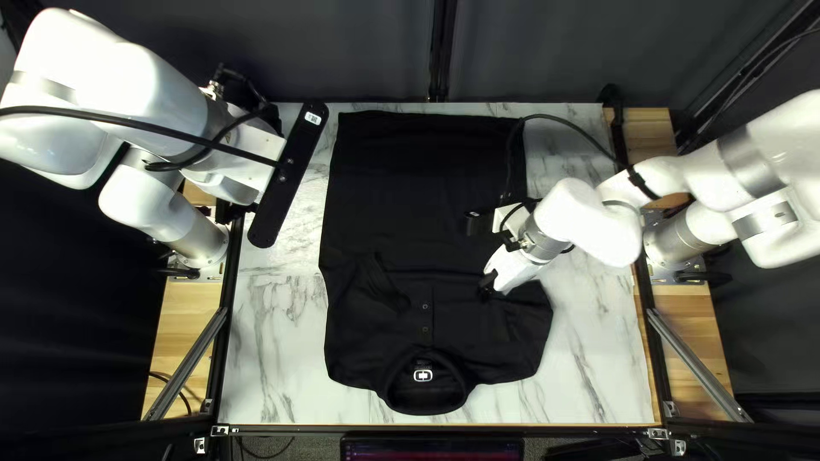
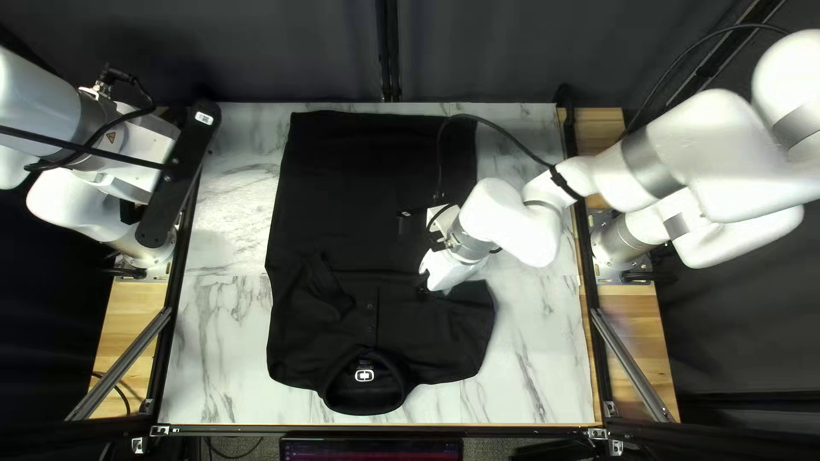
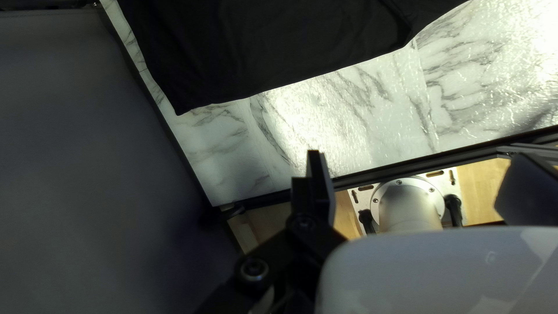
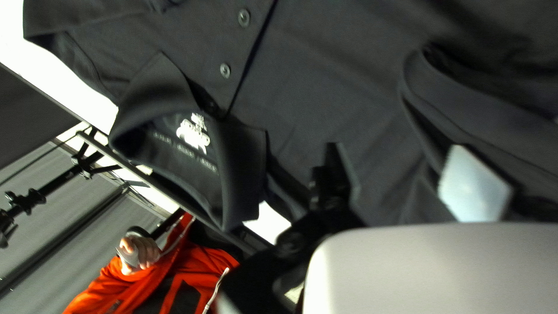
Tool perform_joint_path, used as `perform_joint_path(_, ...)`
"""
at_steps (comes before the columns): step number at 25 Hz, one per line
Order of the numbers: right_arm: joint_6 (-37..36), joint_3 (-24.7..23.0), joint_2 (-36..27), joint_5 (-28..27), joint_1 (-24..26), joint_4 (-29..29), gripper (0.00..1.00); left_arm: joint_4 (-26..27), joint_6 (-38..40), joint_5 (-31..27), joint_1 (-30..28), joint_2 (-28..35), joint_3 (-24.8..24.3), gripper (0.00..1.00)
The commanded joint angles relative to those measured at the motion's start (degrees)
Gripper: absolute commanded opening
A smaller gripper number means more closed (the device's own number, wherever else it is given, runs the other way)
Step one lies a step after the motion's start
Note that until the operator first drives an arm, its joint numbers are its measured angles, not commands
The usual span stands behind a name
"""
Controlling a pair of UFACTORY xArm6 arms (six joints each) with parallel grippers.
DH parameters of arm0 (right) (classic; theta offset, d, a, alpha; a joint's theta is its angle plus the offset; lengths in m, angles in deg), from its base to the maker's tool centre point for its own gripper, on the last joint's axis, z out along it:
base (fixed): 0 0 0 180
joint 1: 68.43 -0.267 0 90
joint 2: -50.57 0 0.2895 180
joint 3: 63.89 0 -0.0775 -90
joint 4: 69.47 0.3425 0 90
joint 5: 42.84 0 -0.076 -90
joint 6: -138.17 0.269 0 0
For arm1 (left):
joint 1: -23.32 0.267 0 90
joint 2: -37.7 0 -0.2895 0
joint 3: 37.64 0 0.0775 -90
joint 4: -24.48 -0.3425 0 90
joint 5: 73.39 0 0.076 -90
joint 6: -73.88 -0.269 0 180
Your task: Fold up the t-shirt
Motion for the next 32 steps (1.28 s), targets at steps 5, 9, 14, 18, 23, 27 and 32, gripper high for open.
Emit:
perform_joint_path(5, -6.37, -7.83, -14.23, -7.98, -5.12, -3.98, 1.00, 0.00, 0.00, 0.00, 0.00, 0.00, 0.00, 1.00)
perform_joint_path(9, -6.37, -7.83, -14.23, -7.98, -5.12, -3.98, 1.00, 0.00, 0.00, 0.00, 0.00, 0.00, 0.00, 1.00)
perform_joint_path(14, -10.67, -8.49, -13.61, -6.39, -5.04, 0.22, 1.00, 0.00, 0.00, 0.00, 0.00, 0.00, 0.00, 1.00)
perform_joint_path(18, -21.96, -10.64, -11.43, 0.23, -7.17, 11.91, 1.00, 0.00, 0.00, 0.00, 0.00, 0.00, 0.00, 1.00)
perform_joint_path(23, -32.51, -9.32, -5.44, 7.20, -12.01, 23.31, 1.00, 0.00, 0.00, 0.00, 0.00, 0.00, 0.00, 1.00)
perform_joint_path(27, -32.67, -8.55, -0.93, 10.66, -15.72, 25.55, 1.00, 0.00, 0.00, 0.00, 0.00, 0.00, 0.00, 1.00)
perform_joint_path(32, -30.03, -9.45, 0.82, 13.30, -17.99, 23.88, 1.00, 0.00, 0.00, 0.00, 0.00, 0.00, 0.00, 1.00)
